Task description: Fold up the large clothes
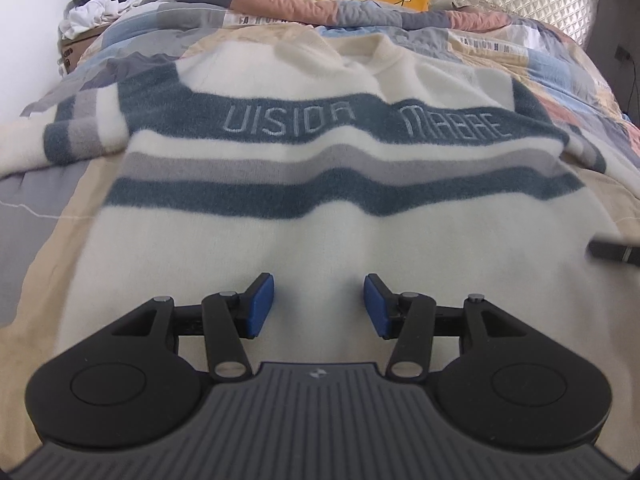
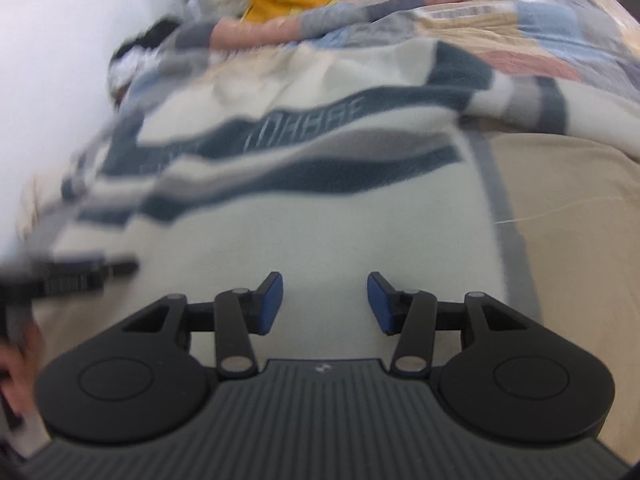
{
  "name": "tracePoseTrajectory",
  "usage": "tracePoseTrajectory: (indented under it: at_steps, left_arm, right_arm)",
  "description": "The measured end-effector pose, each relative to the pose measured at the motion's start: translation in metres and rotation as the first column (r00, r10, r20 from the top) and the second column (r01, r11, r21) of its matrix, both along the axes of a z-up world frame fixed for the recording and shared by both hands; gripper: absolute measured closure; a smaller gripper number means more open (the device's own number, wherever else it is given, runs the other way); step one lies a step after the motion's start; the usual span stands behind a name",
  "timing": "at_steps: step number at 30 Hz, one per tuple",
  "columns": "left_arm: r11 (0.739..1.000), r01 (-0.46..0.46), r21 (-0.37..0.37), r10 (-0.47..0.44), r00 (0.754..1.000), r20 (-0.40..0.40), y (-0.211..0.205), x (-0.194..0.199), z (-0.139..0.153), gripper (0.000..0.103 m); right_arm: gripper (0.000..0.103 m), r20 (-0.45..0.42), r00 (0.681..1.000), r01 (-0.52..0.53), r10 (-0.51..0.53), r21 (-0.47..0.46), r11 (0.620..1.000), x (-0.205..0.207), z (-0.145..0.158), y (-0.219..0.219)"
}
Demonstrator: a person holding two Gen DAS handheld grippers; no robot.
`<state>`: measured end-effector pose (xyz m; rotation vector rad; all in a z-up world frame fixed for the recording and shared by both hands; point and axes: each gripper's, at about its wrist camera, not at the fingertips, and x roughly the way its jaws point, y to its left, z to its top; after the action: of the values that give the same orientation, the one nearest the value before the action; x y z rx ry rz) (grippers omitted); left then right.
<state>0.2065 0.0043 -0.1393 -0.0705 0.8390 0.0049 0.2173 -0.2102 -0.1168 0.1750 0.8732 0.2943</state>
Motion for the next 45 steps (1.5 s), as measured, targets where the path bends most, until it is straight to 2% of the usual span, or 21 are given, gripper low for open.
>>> tracePoseTrajectory:
  at_steps: [3,6,8,10,12,14,15,18,20,22,27,31,34,36,39,43,45]
  left_arm:
    - [1.0,-0.01,-0.017,0.01,1.0,-0.004,0.001,-0.002,0.002,0.047]
    - [1.0,-0.014,-0.019,0.014,1.0,-0.003,0.001,-0.002,0.001,0.047]
    - [1.0,-0.012,-0.013,0.012,1.0,0.001,0.0,-0.004,0.0,0.046]
    - [1.0,-0.01,-0.007,0.01,1.0,0.007,0.0,-0.005,-0.001,0.046]
    - [1.0,-0.013,-0.012,0.013,1.0,0.009,0.0,-0.005,-0.001,0.046]
    - [1.0,-0.018,-0.019,0.018,1.0,0.009,0.001,-0.004,-0.001,0.045]
    - [1.0,-0.021,-0.022,0.021,1.0,0.009,0.001,-0.003,-0.002,0.045]
    - [0.999,-0.03,-0.028,0.03,1.0,0.008,0.001,0.001,-0.002,0.042]
    - [0.999,-0.04,-0.026,0.04,0.999,0.007,-0.001,0.004,-0.001,0.041]
    - [0.998,-0.054,-0.023,0.054,0.999,0.01,-0.003,0.007,-0.001,0.04]
    - [0.996,-0.078,-0.043,0.079,0.997,0.016,-0.003,0.016,-0.001,0.037]
    - [0.998,-0.057,-0.025,0.057,0.998,0.019,-0.007,0.018,-0.002,0.035]
    - [0.998,-0.064,-0.026,0.065,0.998,0.026,-0.007,0.019,-0.003,0.035]
    - [0.997,-0.07,-0.028,0.071,0.997,0.024,-0.007,0.02,-0.002,0.035]
    - [0.996,-0.077,-0.033,0.078,0.997,0.018,-0.006,0.022,-0.003,0.035]
    - [0.997,-0.074,-0.015,0.075,0.997,0.011,-0.007,0.024,-0.005,0.035]
    - [0.997,-0.073,-0.005,0.073,0.997,0.007,-0.009,0.024,-0.006,0.035]
  right_arm:
    - [0.053,0.042,0.993,0.107,-0.109,0.057,0.993,0.0,0.015,-0.022]
    - [0.05,0.074,0.967,0.237,-0.243,0.08,0.968,0.006,0.024,-0.048]
    - [0.031,0.065,0.941,0.326,-0.331,0.087,0.942,0.013,0.024,-0.065]
    - [0.03,0.052,0.922,0.379,-0.383,0.082,0.922,0.023,0.023,-0.078]
    - [0.029,0.022,0.917,0.396,-0.399,0.092,0.914,0.037,0.02,-0.091]
    - [0.016,0.006,0.909,0.414,-0.418,0.119,0.903,0.051,0.017,-0.104]
    - [0.015,-0.001,0.905,0.421,-0.425,0.137,0.897,0.058,0.015,-0.111]
    - [0.015,-0.026,0.909,0.414,-0.416,0.178,0.893,0.077,0.003,-0.138]
    - [0.015,-0.042,0.892,0.45,-0.451,0.189,0.873,0.084,-0.009,-0.156]
    - [0.015,-0.064,0.859,0.507,-0.508,0.244,0.826,0.089,-0.022,-0.178]
    - [0.015,-0.104,0.784,0.588,-0.613,0.444,0.676,0.101,-0.049,-0.228]
    - [0.015,-0.088,0.704,0.654,-0.704,0.468,0.595,0.113,-0.06,-0.257]
    - [0.015,-0.067,0.671,0.654,-0.738,0.522,0.547,0.121,-0.069,-0.283]
    - [0.015,-0.045,0.656,0.646,-0.754,0.551,0.529,0.125,-0.074,-0.298]
    - [0.015,0.0,0.646,0.645,-0.763,0.534,0.547,0.134,-0.077,-0.314]
    - [0.015,0.024,0.603,0.666,-0.797,0.535,0.52,0.149,-0.077,-0.336]
    - [0.023,0.058,0.582,0.677,-0.811,0.519,0.522,0.154,-0.076,-0.346]
